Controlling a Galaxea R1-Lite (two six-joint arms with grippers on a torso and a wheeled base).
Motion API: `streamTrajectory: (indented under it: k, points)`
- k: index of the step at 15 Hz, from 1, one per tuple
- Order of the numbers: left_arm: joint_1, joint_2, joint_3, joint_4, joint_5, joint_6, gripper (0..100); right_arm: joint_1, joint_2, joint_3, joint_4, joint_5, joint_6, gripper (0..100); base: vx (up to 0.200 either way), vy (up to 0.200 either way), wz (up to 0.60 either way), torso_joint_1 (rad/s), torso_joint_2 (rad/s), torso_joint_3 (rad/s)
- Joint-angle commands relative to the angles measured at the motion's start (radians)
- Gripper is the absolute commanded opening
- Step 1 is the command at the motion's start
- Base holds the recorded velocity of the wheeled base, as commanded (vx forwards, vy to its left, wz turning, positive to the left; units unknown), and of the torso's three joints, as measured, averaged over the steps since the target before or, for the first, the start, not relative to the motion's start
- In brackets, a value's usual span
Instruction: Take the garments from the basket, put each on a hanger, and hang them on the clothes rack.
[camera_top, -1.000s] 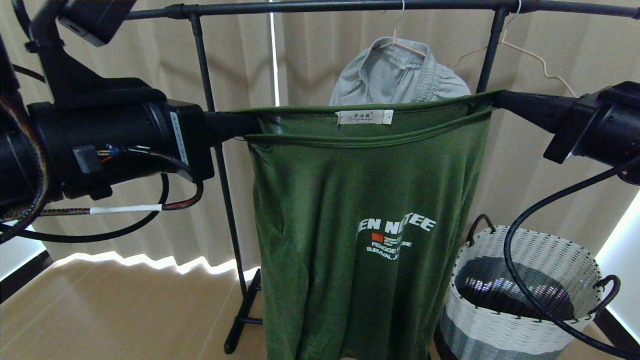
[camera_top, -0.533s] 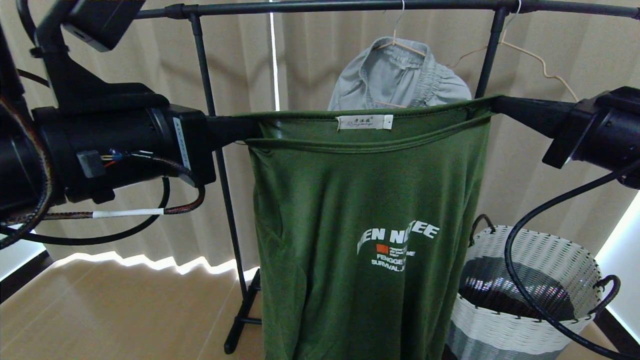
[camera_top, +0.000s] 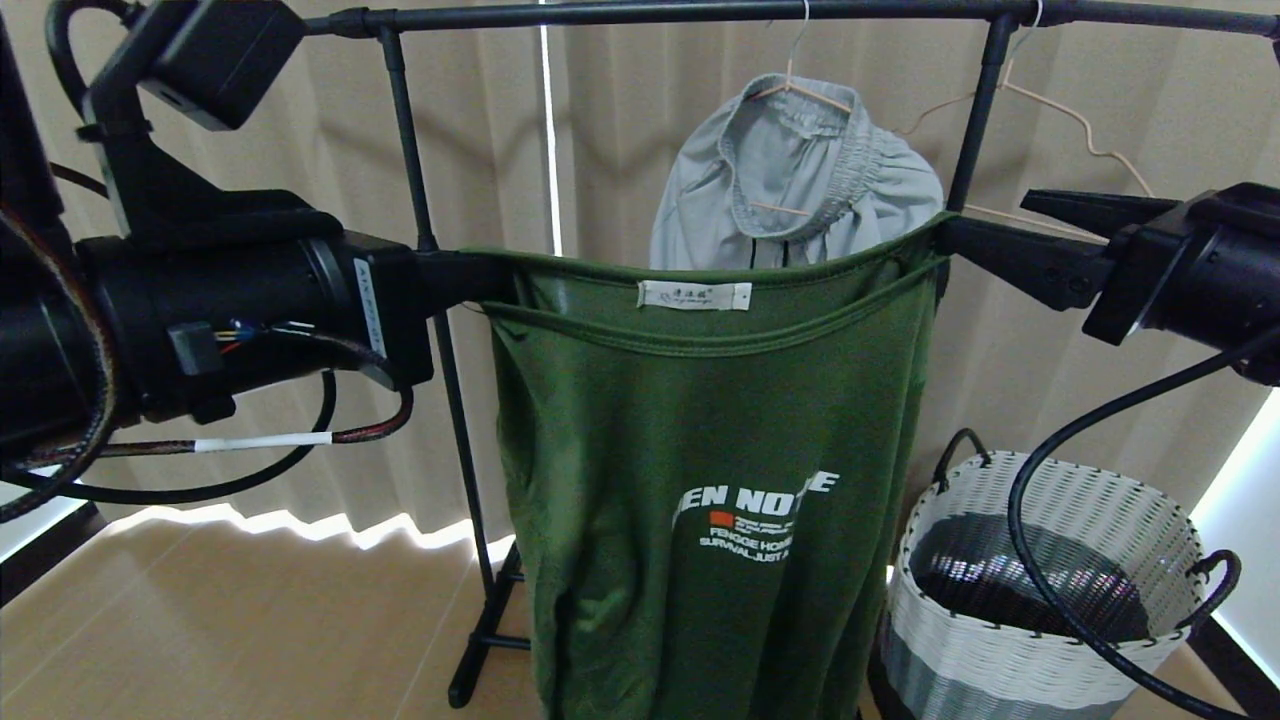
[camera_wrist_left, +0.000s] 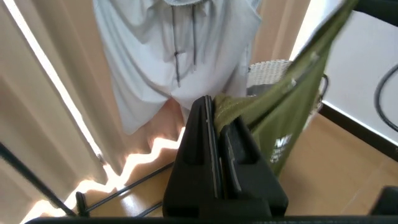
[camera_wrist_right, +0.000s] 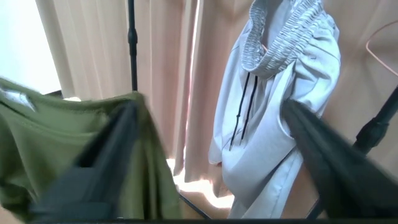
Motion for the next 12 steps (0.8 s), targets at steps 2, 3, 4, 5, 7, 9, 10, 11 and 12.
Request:
streamTrajectory:
  k: [2,3,4,5,7,9,10,11,12]
  points:
    - [0.039,0.029,0.002,-0.002,0.080,0.030,0,0.002,-0.037,0.045,0.001,0.011,0.001,100,0.000,0.000,0.00,0.000,0.00,0.000]
    - [0.059,0.036,0.002,-0.002,0.090,0.052,0,0.005,-0.043,0.059,0.000,0.014,0.001,100,0.000,0.000,0.00,0.000,0.00,0.000]
    - [0.085,0.040,0.011,-0.002,0.095,0.075,0,0.005,-0.058,0.069,0.001,0.020,0.001,100,0.000,0.000,0.00,0.000,0.00,0.000]
    - [0.087,0.040,0.016,-0.002,0.095,0.075,0,0.007,-0.061,0.072,0.001,0.034,0.001,100,0.000,0.000,0.00,0.000,0.00,0.000]
    - [0.087,0.040,0.033,-0.002,0.104,0.081,0,0.010,-0.061,0.074,0.001,0.050,0.006,100,0.000,0.000,0.00,0.000,0.00,0.000]
    - [0.087,0.039,0.050,-0.014,0.106,0.084,0,0.014,-0.057,0.075,0.001,0.067,0.021,100,0.000,0.000,0.00,0.000,0.00,0.000]
    - [0.090,0.039,0.059,-0.040,0.110,0.081,0,0.033,-0.057,0.075,0.003,0.077,0.030,100,0.000,0.000,0.00,0.000,0.00,0.000]
    - [0.092,0.040,0.060,-0.053,0.135,0.081,0,0.034,-0.058,0.077,0.010,0.077,0.033,100,0.000,0.000,0.00,0.000,0.00,0.000]
    - [0.099,0.040,0.063,-0.053,0.167,0.081,0,0.034,-0.060,0.082,0.013,0.077,0.033,100,0.000,0.000,0.00,0.000,0.00,0.000]
